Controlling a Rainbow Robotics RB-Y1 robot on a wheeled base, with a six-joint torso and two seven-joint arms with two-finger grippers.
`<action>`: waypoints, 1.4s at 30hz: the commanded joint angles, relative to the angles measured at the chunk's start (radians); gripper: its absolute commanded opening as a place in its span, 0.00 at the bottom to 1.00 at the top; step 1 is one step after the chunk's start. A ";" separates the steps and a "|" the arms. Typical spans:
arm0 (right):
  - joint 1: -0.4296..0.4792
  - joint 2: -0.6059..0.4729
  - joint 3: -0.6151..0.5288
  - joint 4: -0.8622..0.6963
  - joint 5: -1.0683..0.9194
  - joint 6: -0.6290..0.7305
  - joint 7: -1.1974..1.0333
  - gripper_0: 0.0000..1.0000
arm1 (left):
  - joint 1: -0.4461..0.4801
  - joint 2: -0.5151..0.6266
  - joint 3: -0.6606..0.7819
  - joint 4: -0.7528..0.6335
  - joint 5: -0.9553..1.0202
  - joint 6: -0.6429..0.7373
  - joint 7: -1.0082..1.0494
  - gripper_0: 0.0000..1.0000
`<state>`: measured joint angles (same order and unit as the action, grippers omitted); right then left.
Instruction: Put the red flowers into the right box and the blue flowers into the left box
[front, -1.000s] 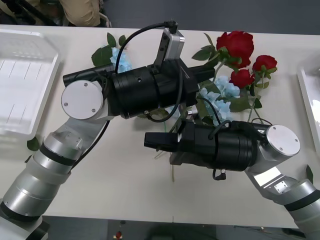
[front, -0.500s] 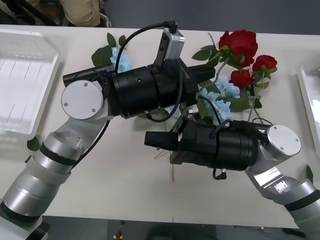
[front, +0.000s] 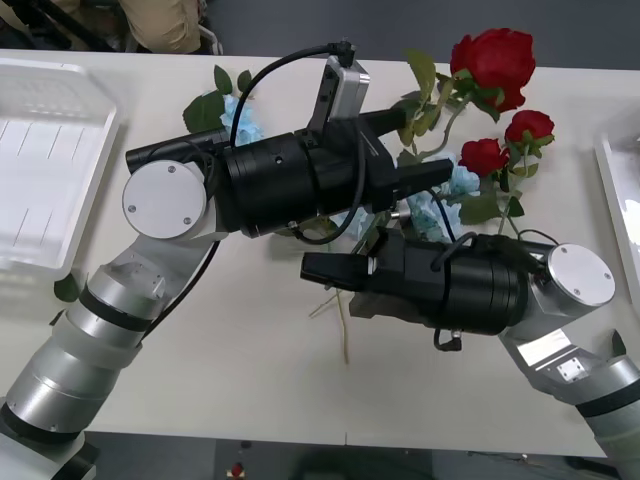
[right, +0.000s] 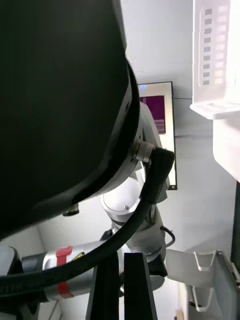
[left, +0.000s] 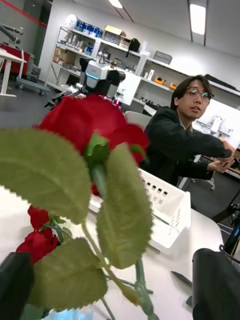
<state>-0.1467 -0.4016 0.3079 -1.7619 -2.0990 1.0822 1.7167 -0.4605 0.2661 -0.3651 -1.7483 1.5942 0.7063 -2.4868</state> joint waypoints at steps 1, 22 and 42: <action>0.026 0.018 -0.013 -0.039 -0.013 0.007 0.038 0.00 | -0.027 0.007 0.003 -0.019 0.009 -0.010 -0.055 1.00; 0.154 -0.088 -0.243 -0.037 0.116 0.018 0.162 0.00 | -0.027 0.007 0.003 -0.019 0.009 -0.010 -0.055 1.00; 0.147 -0.249 -0.550 -0.037 0.544 -0.182 -0.131 0.00 | -0.027 0.007 0.003 -0.019 0.009 -0.010 -0.055 1.00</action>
<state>0.0212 -0.5917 -0.2061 -1.7620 -1.6144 0.8874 1.7279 -0.4605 0.2664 -0.3651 -1.7483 1.5942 0.7063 -2.4868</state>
